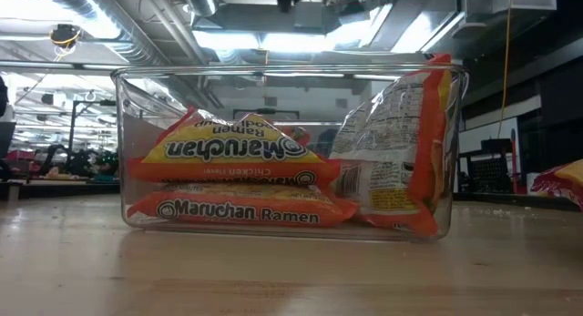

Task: Sort Maruchan noodles
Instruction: Put the orange noodle pack into the bottom transparent bin

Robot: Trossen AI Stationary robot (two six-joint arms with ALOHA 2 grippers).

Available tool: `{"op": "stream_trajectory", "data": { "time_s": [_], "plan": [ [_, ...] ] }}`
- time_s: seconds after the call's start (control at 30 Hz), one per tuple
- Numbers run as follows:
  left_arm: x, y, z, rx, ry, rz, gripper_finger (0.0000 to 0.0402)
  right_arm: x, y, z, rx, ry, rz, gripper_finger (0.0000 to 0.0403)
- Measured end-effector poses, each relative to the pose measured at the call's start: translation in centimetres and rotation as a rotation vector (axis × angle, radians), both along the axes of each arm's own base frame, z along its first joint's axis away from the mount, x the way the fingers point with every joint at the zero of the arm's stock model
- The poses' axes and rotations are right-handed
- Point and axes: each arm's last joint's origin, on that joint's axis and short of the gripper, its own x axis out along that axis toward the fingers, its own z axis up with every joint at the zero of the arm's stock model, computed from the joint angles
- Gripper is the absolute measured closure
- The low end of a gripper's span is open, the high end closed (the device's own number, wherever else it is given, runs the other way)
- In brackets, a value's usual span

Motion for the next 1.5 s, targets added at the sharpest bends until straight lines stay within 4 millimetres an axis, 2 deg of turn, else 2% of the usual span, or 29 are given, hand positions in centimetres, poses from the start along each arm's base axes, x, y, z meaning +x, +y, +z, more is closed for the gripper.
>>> {"op": "stream_trajectory", "data": {
  "time_s": [0.17,0.57,0.93,1.23,1.37,1.5],
  "plan": [
    [1.1,-0.1,-0.6,-0.005,-0.059,-0.013,0.0134,0.2,0.0,-0.2,-0.001,0.009,0.0,0.0403],
    [1.6,-0.1,-0.6,-0.034,-0.109,-0.032,0.0137,1.2,0.1,-0.6,-0.001,0.017,0.008,0.0403],
    [1.5,-0.1,-0.5,-0.046,-0.117,-0.028,0.0202,1.3,0.2,-0.5,0.005,-0.006,0.014,0.0403],
    [1.5,-0.1,-0.5,-0.049,-0.116,-0.009,0.0227,1.3,0.2,-0.4,0.004,-0.019,0.025,0.0399],
    [1.5,0.0,-0.6,-0.048,-0.107,0.003,0.0231,1.3,0.2,-0.3,0.003,-0.028,0.026,0.0379],
    [1.6,0.0,-0.6,-0.048,-0.105,0.012,0.0232,1.1,0.2,-0.3,-0.028,-0.022,0.027,0.0327]
  ]
}}
